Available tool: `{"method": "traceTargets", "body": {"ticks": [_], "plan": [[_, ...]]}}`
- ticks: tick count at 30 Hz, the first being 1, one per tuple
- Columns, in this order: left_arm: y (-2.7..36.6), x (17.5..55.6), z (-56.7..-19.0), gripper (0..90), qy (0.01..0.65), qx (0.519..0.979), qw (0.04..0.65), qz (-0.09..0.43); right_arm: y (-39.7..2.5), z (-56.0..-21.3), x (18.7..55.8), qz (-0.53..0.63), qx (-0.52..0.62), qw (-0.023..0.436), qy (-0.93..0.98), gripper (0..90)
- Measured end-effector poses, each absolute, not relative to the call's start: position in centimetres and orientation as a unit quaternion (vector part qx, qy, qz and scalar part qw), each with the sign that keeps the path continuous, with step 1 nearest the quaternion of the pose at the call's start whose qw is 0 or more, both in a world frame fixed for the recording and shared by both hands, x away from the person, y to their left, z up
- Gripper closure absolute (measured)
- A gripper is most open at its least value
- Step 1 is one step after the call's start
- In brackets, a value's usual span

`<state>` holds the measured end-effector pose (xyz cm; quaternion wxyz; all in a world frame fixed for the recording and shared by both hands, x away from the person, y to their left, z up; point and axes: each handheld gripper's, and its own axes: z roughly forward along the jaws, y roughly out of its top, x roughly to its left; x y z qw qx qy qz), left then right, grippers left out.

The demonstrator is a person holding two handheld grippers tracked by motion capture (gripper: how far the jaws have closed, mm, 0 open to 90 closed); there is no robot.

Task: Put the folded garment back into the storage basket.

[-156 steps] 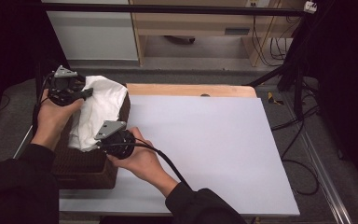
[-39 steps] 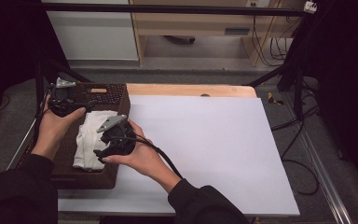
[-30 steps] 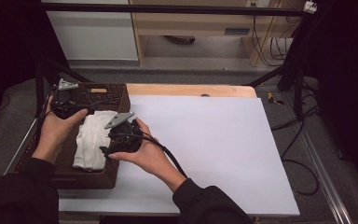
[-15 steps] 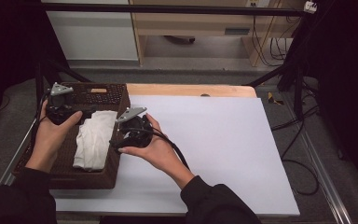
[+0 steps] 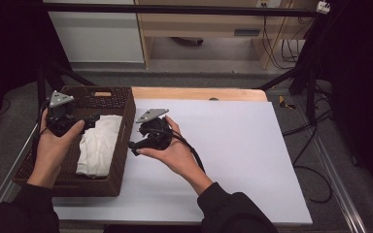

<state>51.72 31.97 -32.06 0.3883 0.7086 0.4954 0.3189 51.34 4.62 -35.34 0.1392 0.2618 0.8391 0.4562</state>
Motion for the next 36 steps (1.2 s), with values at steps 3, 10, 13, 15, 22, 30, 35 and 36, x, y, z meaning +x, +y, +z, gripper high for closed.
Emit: {"method": "traceTargets", "body": {"ticks": [3,10,13,15,22,30,35,36], "plan": [[32.0,51.3,-31.9,8.0,0.492,0.712,0.39,0.317,4.2,-35.3,51.4,0.46,0.267,0.142,0.835,12.2],[32.2,50.5,-31.6,7.9,0.489,0.707,0.399,0.319,3.6,-35.3,51.5,0.459,0.271,0.141,0.834,11.5],[32.3,50.1,-31.5,7.8,0.488,0.707,0.399,0.321,3.4,-35.3,51.7,0.46,0.272,0.142,0.833,11.3],[32.3,50.0,-31.4,7.6,0.486,0.707,0.401,0.322,3.2,-35.3,51.8,0.462,0.275,0.142,0.831,11.1],[32.2,49.7,-31.1,6.8,0.48,0.711,0.405,0.318,2.3,-35.1,52.0,0.467,0.287,0.144,0.824,10.9],[32.3,49.3,-31.1,6.7,0.478,0.708,0.414,0.315,1.3,-34.9,52.4,0.472,0.298,0.147,0.817,11.1],[32.4,48.6,-31.2,6.7,0.481,0.699,0.427,0.314,0.2,-34.6,52.5,0.471,0.302,0.156,0.814,11.1],[32.5,48.5,-31.2,6.7,0.481,0.697,0.429,0.314,-0.1,-34.6,52.5,0.471,0.305,0.156,0.813,11.1]]}}
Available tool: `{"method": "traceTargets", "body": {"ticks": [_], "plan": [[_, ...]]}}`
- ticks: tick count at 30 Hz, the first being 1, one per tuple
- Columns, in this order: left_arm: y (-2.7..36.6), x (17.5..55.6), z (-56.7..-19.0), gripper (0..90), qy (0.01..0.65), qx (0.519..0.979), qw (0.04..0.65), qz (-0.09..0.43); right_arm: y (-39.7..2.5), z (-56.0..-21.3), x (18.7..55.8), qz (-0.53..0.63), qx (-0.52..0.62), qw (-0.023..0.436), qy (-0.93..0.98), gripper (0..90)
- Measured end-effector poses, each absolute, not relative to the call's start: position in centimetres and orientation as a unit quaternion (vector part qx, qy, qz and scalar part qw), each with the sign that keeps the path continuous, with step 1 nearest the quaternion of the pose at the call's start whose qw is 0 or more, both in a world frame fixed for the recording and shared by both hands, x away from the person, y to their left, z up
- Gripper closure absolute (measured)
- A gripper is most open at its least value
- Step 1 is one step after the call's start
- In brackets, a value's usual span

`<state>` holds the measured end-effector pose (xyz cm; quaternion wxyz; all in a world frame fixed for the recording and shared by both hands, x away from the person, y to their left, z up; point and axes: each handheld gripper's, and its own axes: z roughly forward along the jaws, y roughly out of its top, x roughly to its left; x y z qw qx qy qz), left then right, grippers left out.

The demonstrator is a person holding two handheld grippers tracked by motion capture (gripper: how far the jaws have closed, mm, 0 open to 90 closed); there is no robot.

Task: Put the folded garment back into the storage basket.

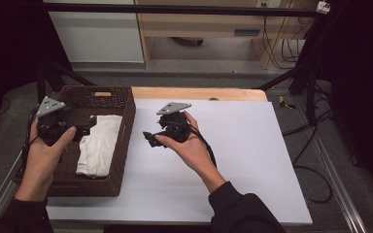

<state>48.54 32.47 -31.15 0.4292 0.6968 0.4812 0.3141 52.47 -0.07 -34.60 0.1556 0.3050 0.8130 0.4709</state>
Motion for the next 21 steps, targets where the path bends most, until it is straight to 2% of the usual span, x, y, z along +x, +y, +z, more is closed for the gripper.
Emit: {"method": "traceTargets", "body": {"ticks": [21], "plan": [[33.3,45.6,-32.4,5.9,0.482,0.686,0.453,0.303,-7.2,-35.5,52.7,0.464,0.343,0.175,0.798,10.3]]}}
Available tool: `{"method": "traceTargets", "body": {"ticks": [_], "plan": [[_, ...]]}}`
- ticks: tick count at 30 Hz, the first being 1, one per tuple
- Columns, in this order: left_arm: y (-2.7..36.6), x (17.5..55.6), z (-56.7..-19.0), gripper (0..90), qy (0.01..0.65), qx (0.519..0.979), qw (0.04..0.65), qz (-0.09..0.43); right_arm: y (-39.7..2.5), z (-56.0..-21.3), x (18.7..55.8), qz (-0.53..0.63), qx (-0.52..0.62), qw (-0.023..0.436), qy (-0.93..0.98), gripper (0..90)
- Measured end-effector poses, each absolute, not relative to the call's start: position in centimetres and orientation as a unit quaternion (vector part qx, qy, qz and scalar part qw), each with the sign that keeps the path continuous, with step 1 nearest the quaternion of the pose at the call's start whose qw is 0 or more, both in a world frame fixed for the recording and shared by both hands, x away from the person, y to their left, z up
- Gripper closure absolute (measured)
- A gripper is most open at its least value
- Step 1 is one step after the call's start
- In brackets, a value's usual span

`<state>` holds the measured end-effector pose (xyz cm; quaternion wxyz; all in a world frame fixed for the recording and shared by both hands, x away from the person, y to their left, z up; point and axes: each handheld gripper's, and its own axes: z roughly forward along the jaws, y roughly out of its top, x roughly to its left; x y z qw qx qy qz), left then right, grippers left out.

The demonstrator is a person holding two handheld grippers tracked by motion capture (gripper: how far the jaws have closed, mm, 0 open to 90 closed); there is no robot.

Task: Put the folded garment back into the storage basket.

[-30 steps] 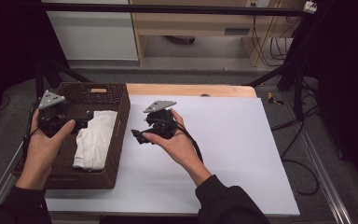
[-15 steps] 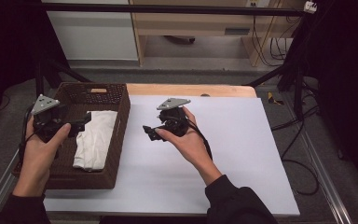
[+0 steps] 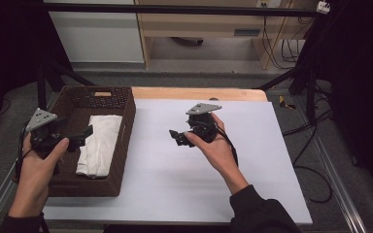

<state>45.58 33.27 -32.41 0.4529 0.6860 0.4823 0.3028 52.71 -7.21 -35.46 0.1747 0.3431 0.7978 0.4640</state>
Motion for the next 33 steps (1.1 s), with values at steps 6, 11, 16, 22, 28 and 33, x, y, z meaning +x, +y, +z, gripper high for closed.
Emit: {"method": "traceTargets", "body": {"ticks": [6,11,16,22,28,33], "plan": [[33.9,44.7,-33.2,5.8,0.49,0.677,0.464,0.295,-9.3,-35.7,52.7,0.469,0.362,0.18,0.785,10.4],[34.3,44.2,-33.9,6.0,0.498,0.671,0.466,0.29,-10.8,-36.1,52.7,0.468,0.372,0.182,0.781,10.1],[34.3,43.9,-34.4,5.2,0.5,0.673,0.462,0.29,-11.9,-36.4,52.7,0.469,0.384,0.184,0.774,10.6],[34.1,43.4,-35.1,5.2,0.497,0.676,0.457,0.295,-13.0,-36.7,52.6,0.47,0.39,0.186,0.77,10.2],[34.0,43.2,-35.6,5.2,0.496,0.675,0.457,0.299,-13.9,-37.0,52.5,0.469,0.397,0.188,0.766,10.0],[34.1,43.2,-35.9,5.0,0.499,0.673,0.458,0.296,-14.4,-37.0,52.3,0.47,0.398,0.187,0.766,9.4]]}}
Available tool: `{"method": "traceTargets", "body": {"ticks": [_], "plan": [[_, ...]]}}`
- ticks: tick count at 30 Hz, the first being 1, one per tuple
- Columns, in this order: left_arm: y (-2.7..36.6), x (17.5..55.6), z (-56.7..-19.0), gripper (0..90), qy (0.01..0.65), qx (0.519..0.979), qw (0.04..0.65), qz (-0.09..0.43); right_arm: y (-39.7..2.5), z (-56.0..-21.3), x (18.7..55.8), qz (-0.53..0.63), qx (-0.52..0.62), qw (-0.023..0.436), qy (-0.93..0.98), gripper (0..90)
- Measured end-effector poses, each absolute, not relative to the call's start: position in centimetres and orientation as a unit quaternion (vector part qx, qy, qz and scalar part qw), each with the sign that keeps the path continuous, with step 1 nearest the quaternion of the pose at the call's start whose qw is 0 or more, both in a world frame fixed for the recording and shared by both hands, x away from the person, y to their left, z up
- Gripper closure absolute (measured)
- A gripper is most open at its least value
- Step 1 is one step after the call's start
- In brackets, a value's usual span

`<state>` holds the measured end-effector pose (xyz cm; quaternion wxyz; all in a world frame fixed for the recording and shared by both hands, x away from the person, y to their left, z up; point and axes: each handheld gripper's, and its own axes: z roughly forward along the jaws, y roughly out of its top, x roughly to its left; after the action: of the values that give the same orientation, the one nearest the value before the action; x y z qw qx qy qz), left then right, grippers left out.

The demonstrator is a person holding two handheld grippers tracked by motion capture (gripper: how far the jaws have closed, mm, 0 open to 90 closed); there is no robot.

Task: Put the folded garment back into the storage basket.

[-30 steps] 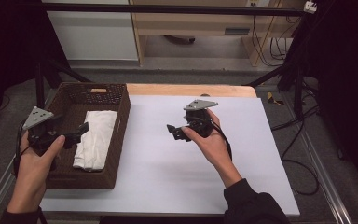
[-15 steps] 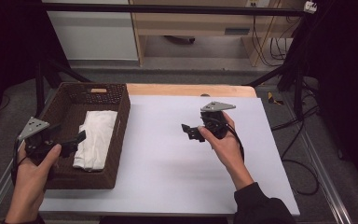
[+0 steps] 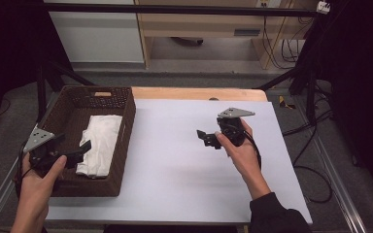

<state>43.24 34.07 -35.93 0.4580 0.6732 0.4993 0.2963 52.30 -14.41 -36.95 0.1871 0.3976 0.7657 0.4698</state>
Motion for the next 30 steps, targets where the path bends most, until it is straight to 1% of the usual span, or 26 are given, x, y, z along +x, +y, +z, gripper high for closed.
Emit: {"method": "traceTargets", "body": {"ticks": [9,19,30], "plan": [[34.2,42.9,-36.8,4.9,0.502,0.679,0.448,0.293,-15.5,-37.5,51.8,0.464,0.402,0.192,0.766,9.4],[34.4,42.6,-37.7,5.2,0.508,0.676,0.449,0.288,-16.7,-38.2,51.5,0.46,0.412,0.194,0.762,10.5],[34.2,42.6,-37.8,5.2,0.505,0.68,0.445,0.292,-19.7,-39.6,50.6,0.47,0.429,0.21,0.742,10.6]]}}
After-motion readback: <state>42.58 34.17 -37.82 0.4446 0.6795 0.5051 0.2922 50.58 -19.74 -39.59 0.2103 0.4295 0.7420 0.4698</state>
